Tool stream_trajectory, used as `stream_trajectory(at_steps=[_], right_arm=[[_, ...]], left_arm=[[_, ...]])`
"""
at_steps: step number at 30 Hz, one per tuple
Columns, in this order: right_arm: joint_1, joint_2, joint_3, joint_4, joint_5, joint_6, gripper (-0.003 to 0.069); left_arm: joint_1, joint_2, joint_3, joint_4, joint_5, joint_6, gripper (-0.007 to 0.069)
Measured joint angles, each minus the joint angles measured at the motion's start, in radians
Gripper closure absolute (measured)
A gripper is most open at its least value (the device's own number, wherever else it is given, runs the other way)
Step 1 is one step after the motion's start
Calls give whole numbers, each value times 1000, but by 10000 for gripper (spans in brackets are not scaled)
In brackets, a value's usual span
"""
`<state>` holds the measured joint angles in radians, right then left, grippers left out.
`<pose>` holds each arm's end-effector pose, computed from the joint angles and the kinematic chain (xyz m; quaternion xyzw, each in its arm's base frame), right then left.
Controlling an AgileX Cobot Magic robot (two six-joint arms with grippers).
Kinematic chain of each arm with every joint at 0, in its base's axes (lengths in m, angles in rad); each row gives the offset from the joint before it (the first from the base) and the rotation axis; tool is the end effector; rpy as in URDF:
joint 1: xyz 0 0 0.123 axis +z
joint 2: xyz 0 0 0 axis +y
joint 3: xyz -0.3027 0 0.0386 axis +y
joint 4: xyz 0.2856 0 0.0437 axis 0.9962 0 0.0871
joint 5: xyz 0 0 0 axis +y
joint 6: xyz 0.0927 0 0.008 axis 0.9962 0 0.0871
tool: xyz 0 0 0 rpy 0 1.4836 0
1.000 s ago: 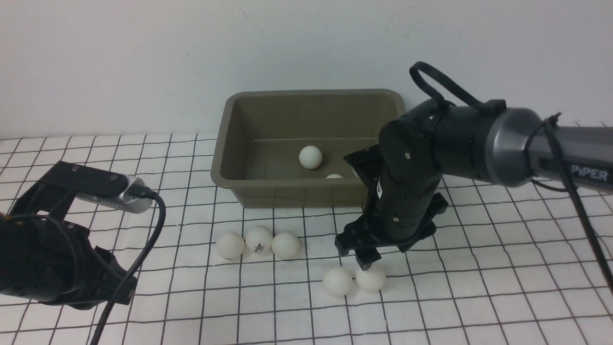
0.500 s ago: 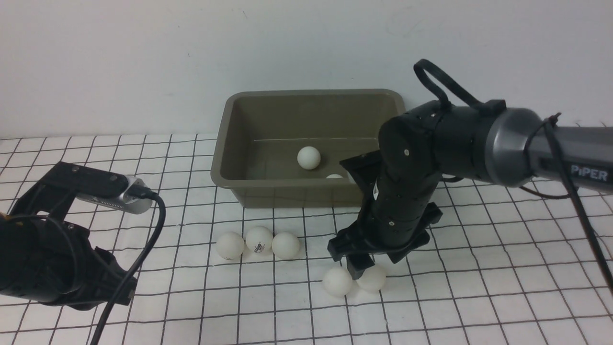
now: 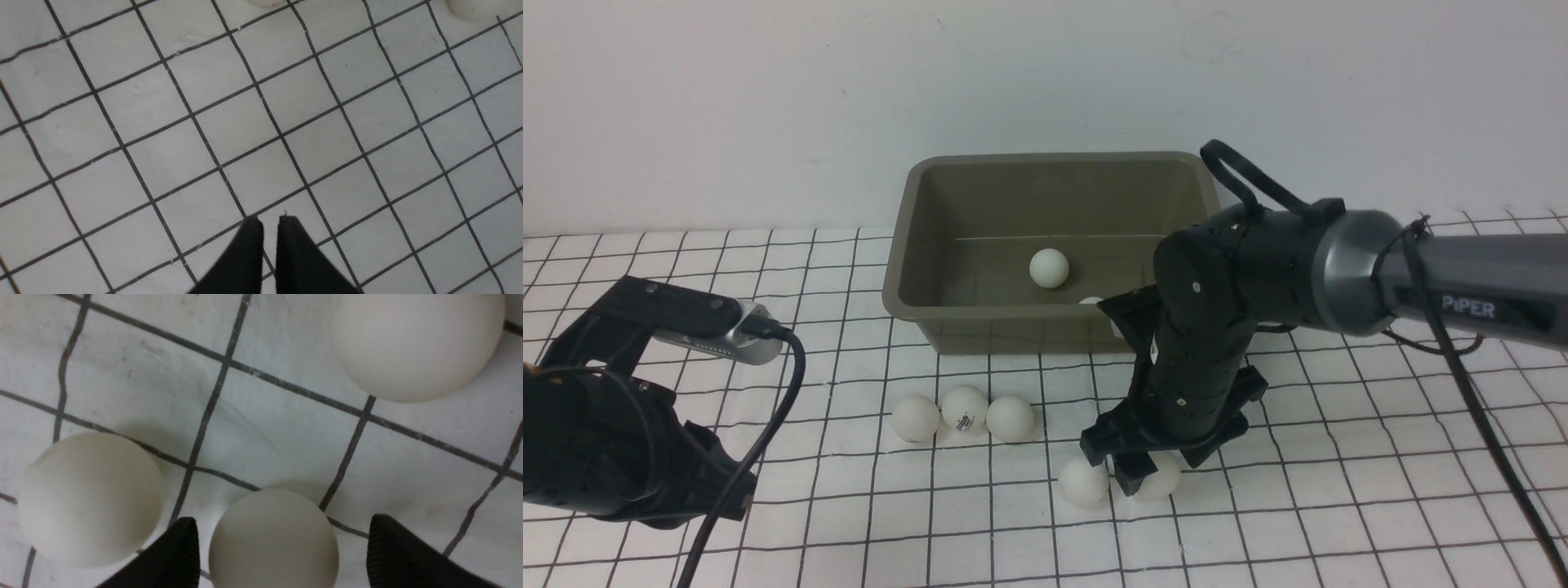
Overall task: Put the table tennis balls into the box on the white checkered tablecloth.
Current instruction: 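Reach for and grasp a ping pong ball on the table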
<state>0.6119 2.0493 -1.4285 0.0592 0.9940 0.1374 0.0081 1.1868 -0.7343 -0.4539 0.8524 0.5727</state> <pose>0.3537 0.2539 0.1505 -0.2197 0.9750 0.0313 0.0109 0.2332 -0.0289 0.2518 0.1558 0.9536 -0.1357 0.2192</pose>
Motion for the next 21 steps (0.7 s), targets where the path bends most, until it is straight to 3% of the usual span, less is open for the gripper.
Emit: stream_trajectory(at_steps=[5,8,21], right_arm=[[0,20,0,-5,-12,-1,221],[0,21,0,-5,-12,-12,303],[51,-94,-43,64,127,-137,302]], left_arm=[[0,0,0,1,1,0,587],[0,0,0,1,1,0,587],[0,0,0,2,-19,0,587]])
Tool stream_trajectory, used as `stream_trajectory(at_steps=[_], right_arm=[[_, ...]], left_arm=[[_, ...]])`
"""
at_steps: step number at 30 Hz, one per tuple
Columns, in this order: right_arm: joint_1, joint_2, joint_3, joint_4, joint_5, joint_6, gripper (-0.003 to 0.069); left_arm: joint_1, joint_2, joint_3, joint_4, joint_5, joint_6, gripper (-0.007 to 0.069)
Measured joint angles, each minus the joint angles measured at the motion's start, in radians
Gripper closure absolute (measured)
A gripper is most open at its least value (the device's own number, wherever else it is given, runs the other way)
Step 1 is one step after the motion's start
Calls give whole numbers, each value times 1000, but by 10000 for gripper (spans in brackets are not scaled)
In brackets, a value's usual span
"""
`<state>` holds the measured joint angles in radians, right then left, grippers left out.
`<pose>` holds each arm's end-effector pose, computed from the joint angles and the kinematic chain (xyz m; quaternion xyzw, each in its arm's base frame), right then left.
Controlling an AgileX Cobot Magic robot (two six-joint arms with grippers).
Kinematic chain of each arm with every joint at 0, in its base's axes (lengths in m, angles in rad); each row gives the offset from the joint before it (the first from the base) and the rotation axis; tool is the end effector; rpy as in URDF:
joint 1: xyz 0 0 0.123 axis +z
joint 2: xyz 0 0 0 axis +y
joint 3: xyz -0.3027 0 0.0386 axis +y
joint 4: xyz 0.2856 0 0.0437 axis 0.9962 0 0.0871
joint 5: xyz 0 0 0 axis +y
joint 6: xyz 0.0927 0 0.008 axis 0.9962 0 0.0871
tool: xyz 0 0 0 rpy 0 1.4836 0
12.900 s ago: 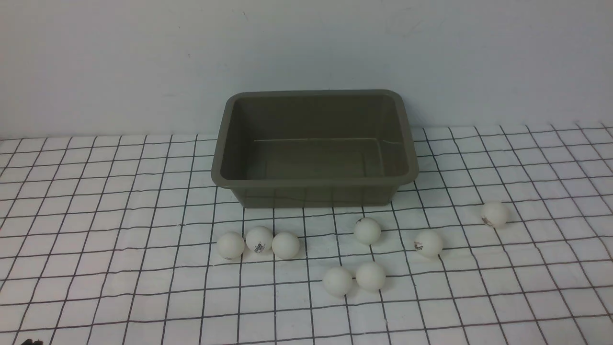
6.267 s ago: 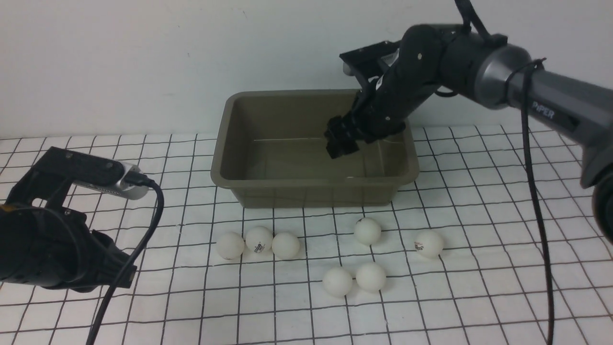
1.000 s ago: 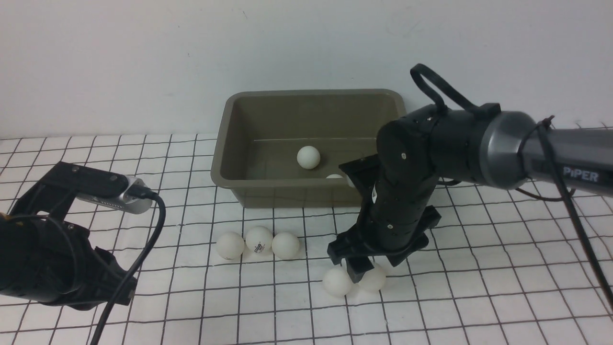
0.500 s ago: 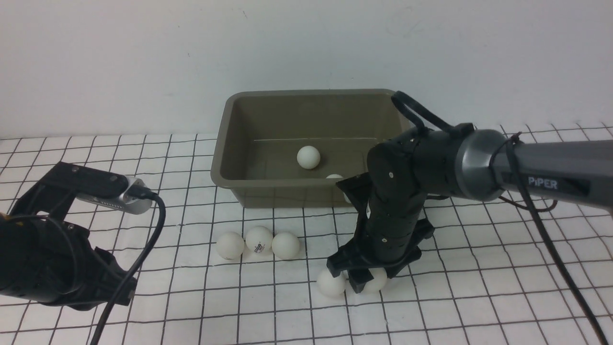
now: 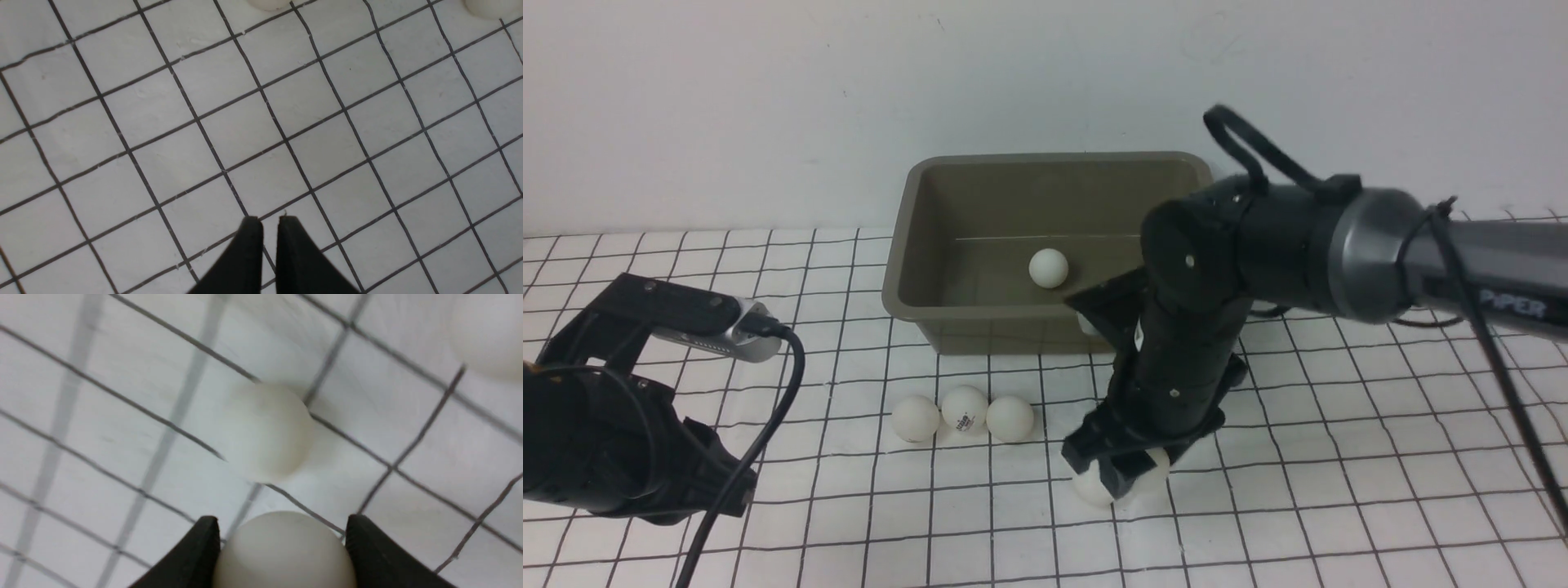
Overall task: Put the table tennis balls into the box on the white checkered tablecloth.
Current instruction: 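Reach for and grasp a ping pong ball on the table, then release the ping pong ball into the bin and lift the gripper away, then reach for and grasp a ping pong ball on the table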
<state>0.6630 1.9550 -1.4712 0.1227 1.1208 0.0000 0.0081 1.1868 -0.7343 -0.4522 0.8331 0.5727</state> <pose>0.3306 0.2712 0.2027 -0.3009 0.9516 0.0615 0.0070 0.2348 -0.0282 0.2523 0.1540 0.9525 -0.1313 0.2275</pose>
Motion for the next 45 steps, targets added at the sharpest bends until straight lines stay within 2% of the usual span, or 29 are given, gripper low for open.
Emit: stream_trajectory(at_steps=[3,6,10,13,19,24,29,36,40,45], right_arm=[[14,-66,-124,-24,-1,-14,302],[9,-63,-243,-123,-37,-15,302],[-37,39,-396,-257,-78,7,302],[-82,143,-467,-279,-96,6,302],[-134,303,-558,-255,-106,-46,300],[-136,334,-591,-227,-112,-57,195],[-136,317,-594,-226,-82,-45,141],[-136,212,-595,-217,94,0,130],[-136,164,-591,-213,119,5,143],[-136,72,-484,-146,119,6,189]], left_arm=[[0,0,0,0,0,0,587],[0,0,0,0,0,0,587],[0,0,0,0,0,0,587],[0,0,0,0,0,0,587],[0,0,0,0,0,0,587],[0,0,0,0,0,0,587],[0,0,0,0,0,0,587],[0,0,0,0,0,0,587],[0,0,0,1,0,0,587],[0,0,0,2,2,0,587]])
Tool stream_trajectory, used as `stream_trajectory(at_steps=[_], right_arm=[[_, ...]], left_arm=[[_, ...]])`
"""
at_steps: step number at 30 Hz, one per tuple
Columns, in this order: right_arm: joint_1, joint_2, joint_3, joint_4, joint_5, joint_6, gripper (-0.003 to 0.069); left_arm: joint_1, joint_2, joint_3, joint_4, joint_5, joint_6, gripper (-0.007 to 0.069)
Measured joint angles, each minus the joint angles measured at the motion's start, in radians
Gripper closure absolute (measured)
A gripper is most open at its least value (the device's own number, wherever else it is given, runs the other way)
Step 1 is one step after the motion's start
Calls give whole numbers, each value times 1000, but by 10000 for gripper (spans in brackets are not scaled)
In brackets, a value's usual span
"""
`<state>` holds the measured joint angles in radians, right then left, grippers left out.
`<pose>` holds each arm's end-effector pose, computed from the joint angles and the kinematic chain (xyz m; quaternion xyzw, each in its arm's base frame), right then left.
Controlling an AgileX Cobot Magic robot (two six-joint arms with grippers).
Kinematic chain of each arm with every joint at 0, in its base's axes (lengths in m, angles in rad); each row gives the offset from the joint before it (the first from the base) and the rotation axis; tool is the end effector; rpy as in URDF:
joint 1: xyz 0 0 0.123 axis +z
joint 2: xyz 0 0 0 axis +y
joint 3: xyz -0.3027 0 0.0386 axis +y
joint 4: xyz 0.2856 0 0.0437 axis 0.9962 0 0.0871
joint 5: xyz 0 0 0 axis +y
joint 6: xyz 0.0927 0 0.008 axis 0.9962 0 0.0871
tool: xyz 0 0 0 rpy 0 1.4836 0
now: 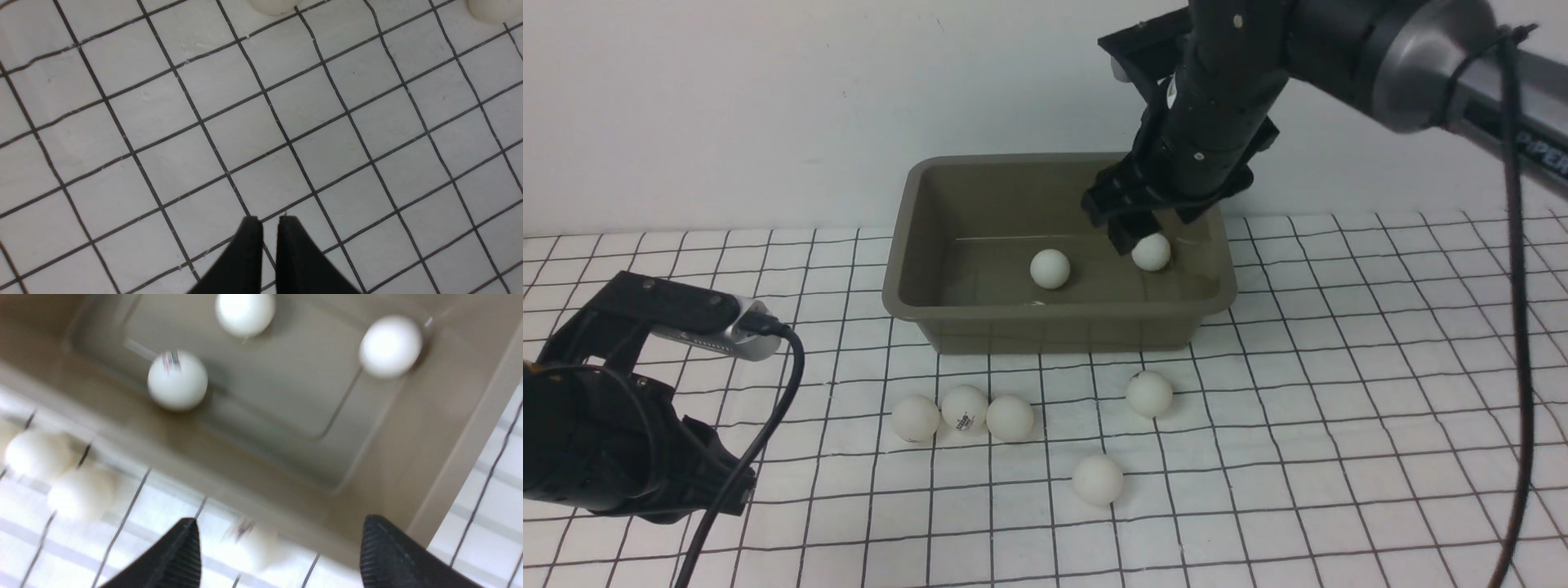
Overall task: Put the table tennis balls into the box on the white checkered tablecloth.
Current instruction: 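Reach for and grasp a ping pong ball on the table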
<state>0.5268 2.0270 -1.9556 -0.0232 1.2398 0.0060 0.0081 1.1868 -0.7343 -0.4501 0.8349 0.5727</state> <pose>0.4225 0.2433 0.3134 -0.2553 0.9513 0.0344 0.1694 0.2346 -0.0281 0.2522 0.1548 0.9527 -0.1308 0.2265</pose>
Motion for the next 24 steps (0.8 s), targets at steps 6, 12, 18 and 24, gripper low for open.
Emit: stream_trajectory(at_steps=[6,12,18,24], right_arm=[[0,-141,285,23,-1,26,230],[0,-292,650,100,-182,83,237],[0,-338,842,173,-487,99,237],[0,-310,857,184,-649,102,237]], left_arm=[[0,0,0,0,2,0,587],[0,0,0,0,2,0,587],[0,0,0,1,5,0,587],[0,0,0,1,22,0,587]])
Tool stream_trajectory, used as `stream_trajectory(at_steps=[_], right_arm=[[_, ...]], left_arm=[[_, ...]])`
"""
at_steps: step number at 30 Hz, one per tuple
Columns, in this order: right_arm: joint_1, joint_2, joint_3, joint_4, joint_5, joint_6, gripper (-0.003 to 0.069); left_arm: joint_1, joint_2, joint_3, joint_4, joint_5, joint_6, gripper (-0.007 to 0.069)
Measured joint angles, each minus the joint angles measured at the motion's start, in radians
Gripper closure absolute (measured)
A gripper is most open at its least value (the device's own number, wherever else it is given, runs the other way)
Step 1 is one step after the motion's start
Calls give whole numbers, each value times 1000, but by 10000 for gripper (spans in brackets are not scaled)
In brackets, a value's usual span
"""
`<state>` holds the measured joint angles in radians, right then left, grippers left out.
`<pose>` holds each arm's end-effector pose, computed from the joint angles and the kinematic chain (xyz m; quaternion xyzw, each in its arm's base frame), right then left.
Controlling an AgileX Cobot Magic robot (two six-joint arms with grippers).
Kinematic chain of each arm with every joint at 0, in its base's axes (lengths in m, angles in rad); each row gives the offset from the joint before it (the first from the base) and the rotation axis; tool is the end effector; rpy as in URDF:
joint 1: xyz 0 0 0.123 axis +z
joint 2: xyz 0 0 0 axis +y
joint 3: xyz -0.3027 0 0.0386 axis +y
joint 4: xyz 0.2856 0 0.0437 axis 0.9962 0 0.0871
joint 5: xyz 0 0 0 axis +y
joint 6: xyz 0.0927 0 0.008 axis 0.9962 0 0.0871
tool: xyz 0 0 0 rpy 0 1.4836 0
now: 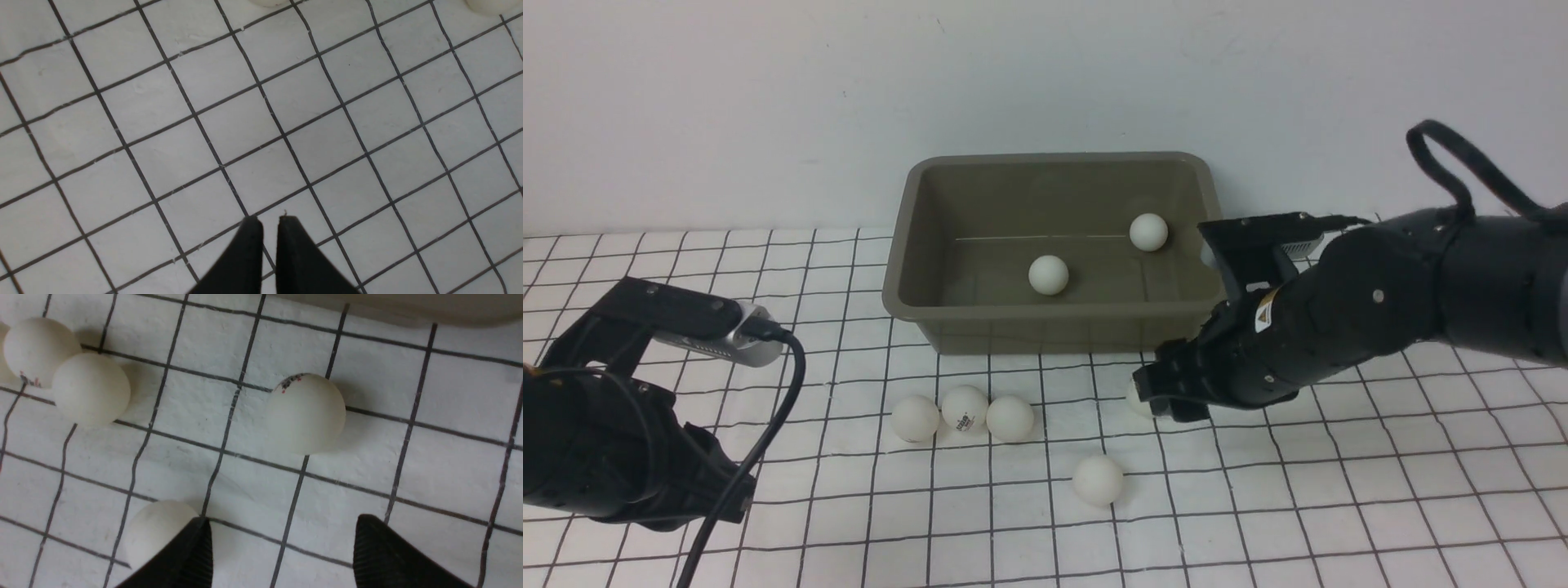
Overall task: Put the table tennis balls into the box on the white checkered tablecloth.
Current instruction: 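Reach for and grasp a ping pong ball on the table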
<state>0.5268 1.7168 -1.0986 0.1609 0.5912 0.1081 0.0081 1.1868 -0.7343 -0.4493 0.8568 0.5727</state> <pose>0.3251 0.1987 0.2036 -0.1481 0.9620 0.1248 0.1924 0.2328 -0.0287 0.2516 0.1575 0.9540 -0.1347 0.2167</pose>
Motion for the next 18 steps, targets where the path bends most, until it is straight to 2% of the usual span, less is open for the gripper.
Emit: stream_trajectory(at_steps=[18], right_arm=[[0,214,-132,-87,-67,4,237]], left_arm=[[0,0,0,0,2,0,587]])
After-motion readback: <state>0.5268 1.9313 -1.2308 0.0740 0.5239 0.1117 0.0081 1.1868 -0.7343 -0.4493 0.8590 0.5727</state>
